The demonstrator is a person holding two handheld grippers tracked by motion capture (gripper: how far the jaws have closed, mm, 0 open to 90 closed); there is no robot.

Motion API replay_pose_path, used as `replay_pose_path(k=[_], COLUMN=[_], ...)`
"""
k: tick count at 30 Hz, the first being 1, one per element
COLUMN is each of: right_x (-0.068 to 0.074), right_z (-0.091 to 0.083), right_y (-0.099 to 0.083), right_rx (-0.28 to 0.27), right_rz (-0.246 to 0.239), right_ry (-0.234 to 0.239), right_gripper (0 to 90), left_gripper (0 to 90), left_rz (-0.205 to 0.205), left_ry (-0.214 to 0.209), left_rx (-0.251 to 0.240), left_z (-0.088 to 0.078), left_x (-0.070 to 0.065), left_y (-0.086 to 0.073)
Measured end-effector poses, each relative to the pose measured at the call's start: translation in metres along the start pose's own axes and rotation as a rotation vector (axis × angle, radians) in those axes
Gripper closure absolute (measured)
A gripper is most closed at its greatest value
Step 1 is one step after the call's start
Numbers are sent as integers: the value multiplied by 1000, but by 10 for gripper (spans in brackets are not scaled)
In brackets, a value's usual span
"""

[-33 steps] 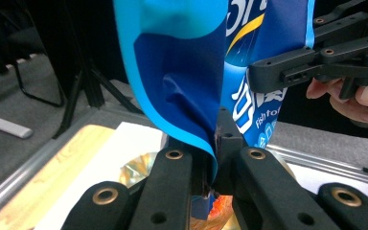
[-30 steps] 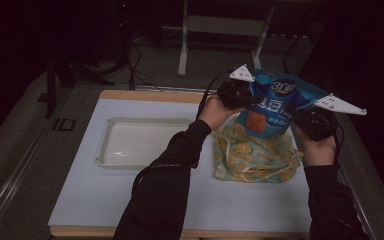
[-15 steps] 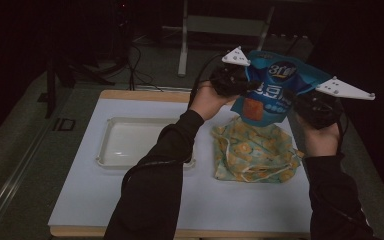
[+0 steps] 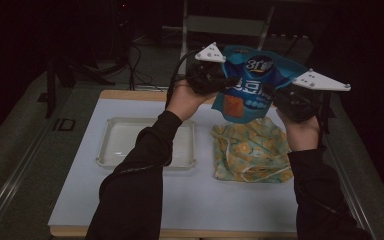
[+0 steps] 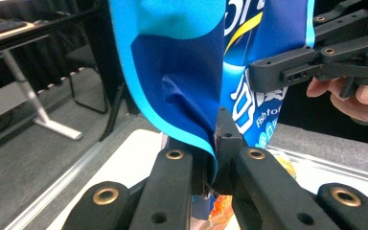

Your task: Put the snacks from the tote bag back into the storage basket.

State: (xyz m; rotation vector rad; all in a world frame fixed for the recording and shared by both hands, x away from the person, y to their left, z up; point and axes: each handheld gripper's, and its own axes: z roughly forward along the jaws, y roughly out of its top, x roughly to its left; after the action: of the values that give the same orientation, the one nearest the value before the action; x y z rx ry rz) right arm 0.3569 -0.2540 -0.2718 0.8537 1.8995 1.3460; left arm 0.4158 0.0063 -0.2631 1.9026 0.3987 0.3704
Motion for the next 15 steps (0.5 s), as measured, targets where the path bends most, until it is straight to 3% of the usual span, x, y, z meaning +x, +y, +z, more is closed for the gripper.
replay_pose_path(k=[15], right_x=[45], right_z=[40], right_y=[13], right_rx=[1], right_rz=[-24], right_ry=[86], right_gripper=[879], left_gripper=[883], left_rz=[-44], left_ry=[88], left_rx=[4], left_z=[-58], left_x=[14], left_y=[-28])
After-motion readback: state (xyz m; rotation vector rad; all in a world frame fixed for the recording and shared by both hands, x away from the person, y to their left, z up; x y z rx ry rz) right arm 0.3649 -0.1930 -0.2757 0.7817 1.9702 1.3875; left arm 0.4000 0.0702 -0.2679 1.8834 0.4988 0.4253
